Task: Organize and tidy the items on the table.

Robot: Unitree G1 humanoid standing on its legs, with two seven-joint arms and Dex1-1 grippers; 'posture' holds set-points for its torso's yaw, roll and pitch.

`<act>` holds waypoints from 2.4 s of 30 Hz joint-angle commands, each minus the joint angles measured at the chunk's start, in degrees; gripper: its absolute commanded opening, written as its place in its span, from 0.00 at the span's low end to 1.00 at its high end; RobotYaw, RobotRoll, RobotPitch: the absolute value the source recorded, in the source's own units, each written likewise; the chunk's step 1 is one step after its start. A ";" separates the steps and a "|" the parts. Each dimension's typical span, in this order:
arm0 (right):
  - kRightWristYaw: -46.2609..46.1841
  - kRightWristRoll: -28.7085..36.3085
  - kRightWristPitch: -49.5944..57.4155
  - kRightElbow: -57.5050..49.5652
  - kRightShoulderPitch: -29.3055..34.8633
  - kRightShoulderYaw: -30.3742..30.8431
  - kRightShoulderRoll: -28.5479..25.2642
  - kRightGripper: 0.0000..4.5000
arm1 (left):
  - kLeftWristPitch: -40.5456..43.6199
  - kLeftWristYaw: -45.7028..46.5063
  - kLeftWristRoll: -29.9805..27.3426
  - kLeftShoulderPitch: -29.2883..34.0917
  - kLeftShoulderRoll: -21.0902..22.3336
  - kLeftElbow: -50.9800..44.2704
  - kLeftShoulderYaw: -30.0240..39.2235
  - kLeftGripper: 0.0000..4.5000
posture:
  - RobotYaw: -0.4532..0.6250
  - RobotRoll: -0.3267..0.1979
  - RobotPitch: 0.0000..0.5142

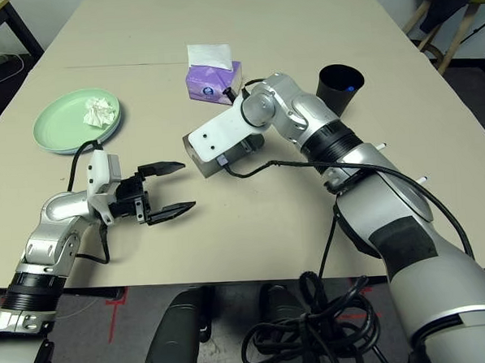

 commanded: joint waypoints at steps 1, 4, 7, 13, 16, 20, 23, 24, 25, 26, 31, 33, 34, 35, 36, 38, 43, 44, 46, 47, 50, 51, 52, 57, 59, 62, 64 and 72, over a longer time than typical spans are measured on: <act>-0.05 -0.35 -0.15 -0.95 1.15 0.99 0.37 0.08 | 0.33 0.37 -0.82 0.90 0.00 -1.83 0.38 1.00 | 0.62 0.62 0.32; 0.66 -0.03 -0.09 -1.13 1.94 1.01 0.45 0.08 | 0.63 0.60 -1.06 1.01 0.22 -2.20 0.38 1.00 | 0.63 0.62 0.33; 0.40 -0.18 -0.44 -0.84 2.87 1.28 0.41 0.08 | 1.02 0.78 -1.22 0.97 0.35 -2.60 0.42 1.00 | 0.63 0.62 0.33; -0.74 -1.02 -0.80 0.50 3.60 1.68 -0.39 0.08 | 1.55 0.99 -1.39 0.95 0.44 -3.05 0.44 1.00 | 0.62 0.62 0.33; -1.28 -1.28 -0.90 1.33 3.22 1.70 -0.63 0.08 | 1.53 0.86 -1.36 0.84 0.59 -2.84 0.44 1.00 | 0.62 0.62 0.33; -1.56 -1.31 -1.45 2.57 2.18 1.63 -1.21 0.08 | 1.48 0.91 -1.24 0.47 0.51 -2.49 0.32 1.00 | 0.62 0.62 0.33; -1.54 -1.31 -2.21 3.42 1.58 1.84 -1.78 0.08 | 1.42 0.89 -1.21 0.25 0.45 -2.23 0.28 1.00 | 0.61 0.62 0.32; -1.40 -1.27 -2.42 3.51 1.52 1.91 -1.93 0.08 | 1.39 0.90 -1.20 0.18 0.41 -2.16 0.27 1.00 | 0.61 0.62 0.32; -1.27 -1.21 -2.59 3.56 1.50 1.98 -2.02 0.08 | 1.41 0.93 -1.20 0.15 0.38 -2.16 0.26 1.00 | 0.61 0.62 0.32; -1.25 -1.22 -2.74 3.62 1.48 2.04 -2.07 0.08 | 1.43 0.97 -1.19 0.14 0.34 -2.18 0.24 1.00 | 0.61 0.62 0.32; -0.79 -1.16 -2.73 3.56 1.66 2.11 -2.09 0.08 | 1.46 0.94 -1.16 0.06 0.38 -2.05 0.23 1.00 | 0.61 0.62 0.32; -0.69 -1.18 -2.71 3.53 1.66 2.14 -2.06 0.08 | 1.52 0.95 -1.15 0.04 0.43 -2.00 0.25 1.00 | 0.61 0.62 0.32; -0.39 -1.09 -2.71 3.44 1.70 2.15 -2.10 0.08 | 1.55 0.96 -1.12 0.03 0.45 -1.97 0.25 1.00 | 0.61 0.62 0.32; -0.13 -1.04 -2.74 3.40 1.70 2.17 -2.12 0.08 | 1.58 0.97 -1.10 -0.01 0.46 -1.93 0.24 1.00 | 0.61 0.62 0.32; 0.16 -0.95 -2.84 3.37 1.69 2.19 -2.13 0.08 | 1.65 0.99 -1.10 -0.04 0.48 -1.94 0.24 1.00 | 0.61 0.62 0.32; 0.80 -0.84 -2.91 3.03 1.75 2.18 -2.29 0.16 | 1.77 1.03 -1.10 -0.07 0.52 -1.97 0.26 1.00 | 0.61 0.62 0.32; 2.49 0.06 -2.75 0.78 2.08 1.73 -2.80 0.56 | 1.78 1.01 -0.98 -0.50 0.50 -1.30 0.34 1.00 | 0.60 0.62 0.30; 2.80 0.27 -2.54 0.04 2.16 1.58 -2.99 0.64 | 1.75 1.05 -0.94 -0.71 0.43 -1.01 0.35 1.00 | 0.60 0.62 0.30; 3.28 0.63 -2.20 -1.11 2.23 1.35 -3.28 0.81 | 1.61 1.01 -0.85 -1.17 0.33 -0.29 0.35 1.00 | 0.59 0.62 0.29; 3.47 0.78 -1.98 -1.71 2.28 1.20 -3.46 0.89 | 1.51 0.93 -0.80 -1.38 0.30 0.08 0.31 1.00 | 0.58 0.62 0.29; 4.46 1.61 -0.86 -4.63 2.45 0.18 -4.40 0.99 | 1.21 0.65 -0.68 -2.30 0.10 1.60 0.21 1.00 | 0.56 0.62 0.27; 4.96 2.06 -0.15 -5.71 2.56 -0.26 -4.64 0.99 | 1.02 0.43 -0.64 -2.64 0.11 2.24 0.21 1.00 | 0.55 0.62 0.27; 5.47 2.57 0.62 -7.11 2.85 -0.87 -5.23 0.99 | 0.80 0.08 -0.50 -3.23 0.09 3.13 0.05 1.00 | 0.54 0.62 0.26; 6.56 3.94 4.07 -11.89 4.44 -2.74 -7.13 0.99 | -0.43 -1.35 0.06 -6.13 -0.19 7.06 -0.54 1.00 | 0.52 0.62 0.25; 6.92 4.90 5.75 -13.73 5.38 -3.79 -7.58 0.99 | -0.82 -1.74 0.32 -7.21 -0.46 8.24 -0.79 1.00 | 0.51 0.62 0.25; 7.28 7.05 9.90 -16.92 7.21 -6.34 -8.01 0.99 | -1.35 -2.30 0.58 -8.21 -0.62 9.59 -0.91 1.00 | 0.50 0.62 0.24; 8.22 9.87 13.99 -20.21 9.32 -8.78 -8.14 0.99 | -1.50 -2.54 0.64 -8.53 -0.65 10.26 -0.76 1.00 | 0.49 0.62 0.24; 5.82 28.89 33.76 -36.51 26.18 -25.00 -5.86 0.99 | -2.27 -3.36 0.86 -9.69 -0.54 13.54 -0.11 1.00 | 0.46 0.62 0.24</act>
